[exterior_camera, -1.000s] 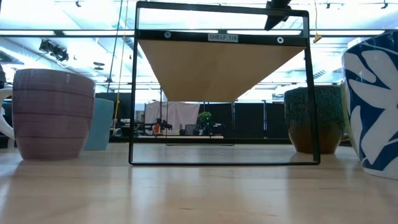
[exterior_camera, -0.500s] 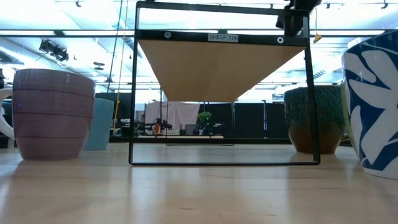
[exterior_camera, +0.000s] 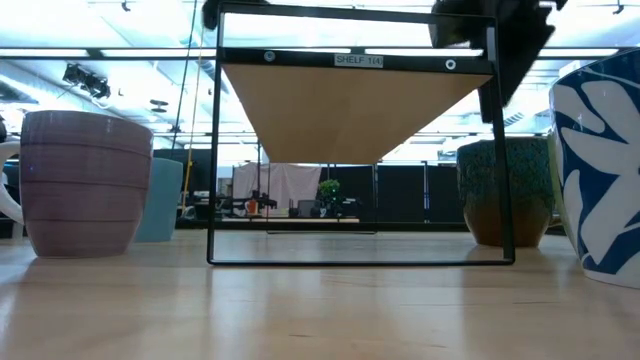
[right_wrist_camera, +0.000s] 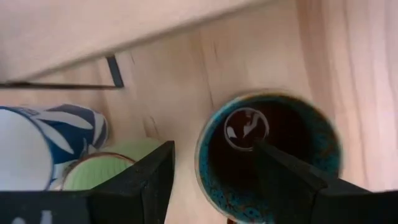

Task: Place coffee mugs
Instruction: Put the blue brown mug on the shelf

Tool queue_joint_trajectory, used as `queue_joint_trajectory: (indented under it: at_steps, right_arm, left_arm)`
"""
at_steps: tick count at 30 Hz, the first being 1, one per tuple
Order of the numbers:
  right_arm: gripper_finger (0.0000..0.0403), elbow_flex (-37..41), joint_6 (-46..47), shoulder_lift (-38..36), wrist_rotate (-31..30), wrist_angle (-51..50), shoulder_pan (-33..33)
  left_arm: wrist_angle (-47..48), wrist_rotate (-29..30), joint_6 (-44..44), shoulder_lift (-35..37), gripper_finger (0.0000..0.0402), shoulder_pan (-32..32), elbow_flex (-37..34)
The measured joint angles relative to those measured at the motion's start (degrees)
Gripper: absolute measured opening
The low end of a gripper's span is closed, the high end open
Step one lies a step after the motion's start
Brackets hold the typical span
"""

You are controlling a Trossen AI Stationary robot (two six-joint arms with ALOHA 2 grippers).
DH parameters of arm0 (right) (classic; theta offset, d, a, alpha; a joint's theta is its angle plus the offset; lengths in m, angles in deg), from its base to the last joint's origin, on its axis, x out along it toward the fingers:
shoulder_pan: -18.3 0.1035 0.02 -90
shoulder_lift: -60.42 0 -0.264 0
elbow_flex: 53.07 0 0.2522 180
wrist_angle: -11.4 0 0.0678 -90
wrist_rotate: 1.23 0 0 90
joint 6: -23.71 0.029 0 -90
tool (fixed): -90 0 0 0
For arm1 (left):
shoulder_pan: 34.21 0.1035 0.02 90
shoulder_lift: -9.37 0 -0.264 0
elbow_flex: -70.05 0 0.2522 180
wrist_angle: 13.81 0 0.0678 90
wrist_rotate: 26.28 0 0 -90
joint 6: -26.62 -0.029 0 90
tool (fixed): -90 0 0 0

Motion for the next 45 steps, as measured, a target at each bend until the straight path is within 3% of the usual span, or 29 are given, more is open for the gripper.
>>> queue_joint_trajectory:
  at_steps: [8,15,27,38,45]
  right_arm:
    - [0.0222,5.53,1.23,0.0,0.22,4.43,0.31]
    - [0.0213,10.99,0.98,0.0,0.7,11.9,0.53]
    - [0.016,16.08,0.48,0.0,-2.11,16.1,0.31]
    - [0.0048,15.93,-4.9,-0.04,-0.86,14.4,-1.17]
    - [0.0045,10.03,-9.2,0.11,-2.29,7.48,-4.07]
  left_arm:
    - [-2.74,4.08,8.01,9.96,0.0109,0.48,-10.98]
    - [-8.23,6.2,11.49,16.76,0.0109,0.48,-16.48]
    - [-9.78,8.22,12.41,19.98,0.0109,0.46,-16.89]
    - [-9.66,8.37,12.33,19.76,0.0109,0.46,-16.89]
    - [-9.59,8.4,11.98,19.76,0.011,0.46,-16.89]
